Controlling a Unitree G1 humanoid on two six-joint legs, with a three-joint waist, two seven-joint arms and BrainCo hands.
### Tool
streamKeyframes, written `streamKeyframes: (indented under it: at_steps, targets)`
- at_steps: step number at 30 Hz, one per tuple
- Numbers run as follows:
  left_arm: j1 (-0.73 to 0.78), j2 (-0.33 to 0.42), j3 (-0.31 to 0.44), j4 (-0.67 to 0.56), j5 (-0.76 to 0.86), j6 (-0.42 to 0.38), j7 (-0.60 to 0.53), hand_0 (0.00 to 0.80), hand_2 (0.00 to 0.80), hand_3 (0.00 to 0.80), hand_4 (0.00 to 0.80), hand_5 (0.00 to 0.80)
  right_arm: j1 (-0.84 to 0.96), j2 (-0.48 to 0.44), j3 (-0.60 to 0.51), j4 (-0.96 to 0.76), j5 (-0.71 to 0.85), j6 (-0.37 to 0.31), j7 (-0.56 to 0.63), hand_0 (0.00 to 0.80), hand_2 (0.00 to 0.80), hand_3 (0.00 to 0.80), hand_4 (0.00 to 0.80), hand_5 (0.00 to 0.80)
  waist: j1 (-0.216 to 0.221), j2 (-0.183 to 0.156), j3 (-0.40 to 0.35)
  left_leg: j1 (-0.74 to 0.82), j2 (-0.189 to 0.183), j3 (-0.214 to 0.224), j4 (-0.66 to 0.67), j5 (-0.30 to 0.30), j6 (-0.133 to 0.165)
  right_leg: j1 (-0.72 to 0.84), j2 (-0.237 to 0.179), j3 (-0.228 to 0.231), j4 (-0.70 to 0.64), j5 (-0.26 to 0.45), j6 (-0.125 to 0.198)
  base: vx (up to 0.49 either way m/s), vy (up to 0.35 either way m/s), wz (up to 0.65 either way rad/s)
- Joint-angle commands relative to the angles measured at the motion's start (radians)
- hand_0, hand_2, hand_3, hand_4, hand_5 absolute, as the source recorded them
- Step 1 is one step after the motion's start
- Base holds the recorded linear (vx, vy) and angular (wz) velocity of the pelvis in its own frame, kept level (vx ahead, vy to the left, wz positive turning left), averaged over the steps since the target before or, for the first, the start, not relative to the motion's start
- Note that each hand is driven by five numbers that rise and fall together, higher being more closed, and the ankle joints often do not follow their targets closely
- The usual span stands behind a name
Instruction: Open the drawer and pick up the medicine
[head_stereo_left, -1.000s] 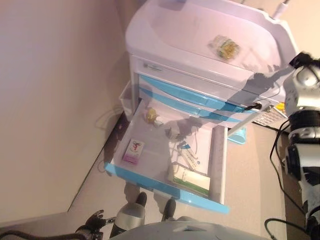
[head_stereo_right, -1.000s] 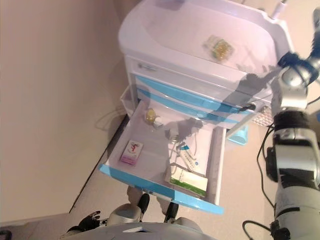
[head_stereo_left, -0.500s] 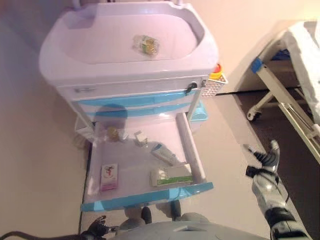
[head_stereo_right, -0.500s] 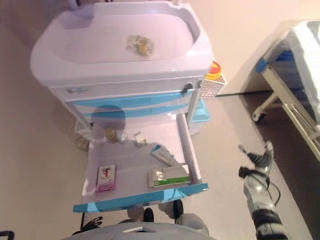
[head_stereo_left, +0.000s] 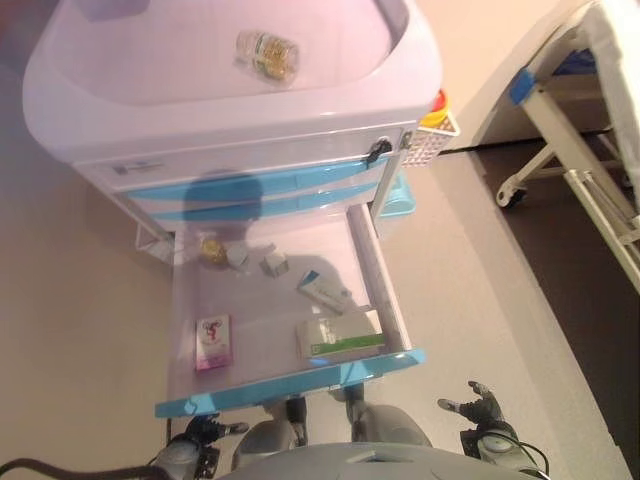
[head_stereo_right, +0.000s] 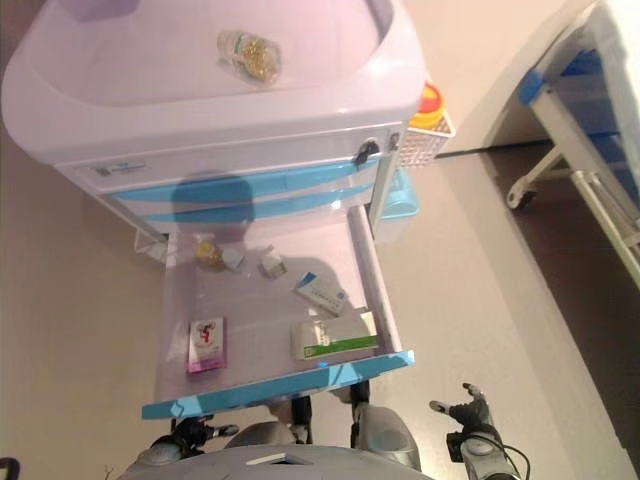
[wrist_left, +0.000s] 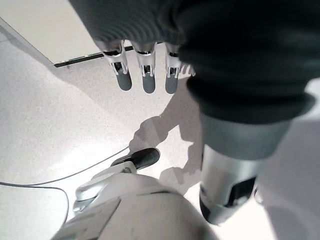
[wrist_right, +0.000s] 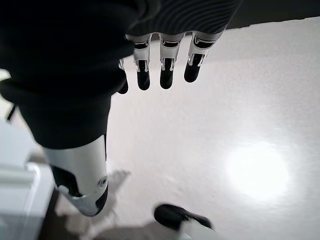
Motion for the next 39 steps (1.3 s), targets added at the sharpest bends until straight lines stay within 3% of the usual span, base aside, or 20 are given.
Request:
streamKeyframes:
  at_steps: [1,5,12,18,24,31,39]
  targets:
    - [-0.059,0.017,-0.079,-0.030,0.103,-0.048,-0.003,0.000,0.000,0.000,0.000,0.000,-0.086,-0.042,0.044,0.007,-0.006,-0.029,0.001,0.000,0.000,0.000,0.000,0.000,0.012,0.033,0.073,-0.098,-0.014,-0.058,0.046,-0.040,0.006,-0.052,0.007,-0.043,0.196,-0.117,0.047,-0.143,0.000,0.22]
    - [-0.100,0.045,-0.132,-0.078,0.153,-0.050,-0.008,0.000,0.000,0.000,0.000,0.000,-0.122,-0.060,0.086,-0.005,-0.044,-0.029,-0.003,0.000,0.000,0.000,0.000,0.000,0.013,0.047,0.136,-0.165,-0.019,-0.060,0.101,-0.036,0.008,-0.110,0.007,-0.049,0.251,-0.131,0.034,-0.104,0.017,0.09]
    - [-0.193,0.096,-0.223,-0.188,0.215,-0.040,0.010,0.000,0.000,0.000,0.000,0.000,-0.214,-0.106,0.145,-0.021,-0.047,-0.025,-0.003,0.000,0.000,0.000,0.000,0.000,0.015,0.062,0.241,-0.359,-0.048,-0.062,0.337,-0.075,0.027,-0.293,-0.002,-0.054,0.456,-0.172,0.003,-0.077,0.041,0.01]
    - [-0.239,0.137,-0.246,-0.322,0.211,-0.025,0.021,0.000,0.000,0.000,0.000,0.000,-0.236,-0.130,0.156,-0.044,-0.028,-0.013,-0.004,0.000,0.000,0.000,0.000,0.000,0.010,0.080,0.251,-0.485,-0.061,-0.064,0.454,-0.105,0.038,-0.427,0.004,-0.050,0.581,-0.204,-0.012,-0.012,0.044,0.04]
    - [-0.291,0.209,-0.239,-0.433,0.208,0.010,0.029,0.000,0.000,0.000,0.000,0.000,-0.228,-0.154,0.144,-0.067,-0.006,0.000,0.011,0.000,0.000,0.000,0.000,0.000,-0.010,0.088,0.251,-0.549,-0.061,-0.036,0.514,-0.126,0.041,-0.497,0.011,-0.029,0.621,-0.204,-0.017,0.025,0.081,-0.02]
    - [-0.379,0.338,-0.167,-0.562,0.105,0.102,-0.051,0.000,0.000,0.000,0.000,0.000,-0.177,-0.183,0.110,-0.071,-0.008,0.003,0.022,0.000,0.000,0.000,0.000,0.000,-0.046,0.095,0.251,-0.588,-0.058,0.009,0.566,-0.159,0.052,-0.545,0.013,0.007,0.640,-0.192,-0.013,0.055,0.099,-0.14]
    - [-0.587,0.471,-0.104,-0.537,0.001,0.235,-0.168,0.000,0.000,0.000,0.000,0.000,-0.154,-0.215,0.094,-0.077,-0.022,-0.011,0.046,0.000,0.000,0.000,0.000,0.000,-0.099,0.090,0.251,-0.606,-0.052,0.057,0.616,-0.198,0.062,-0.571,0.009,0.050,0.637,-0.173,0.001,0.059,0.107,-0.16]
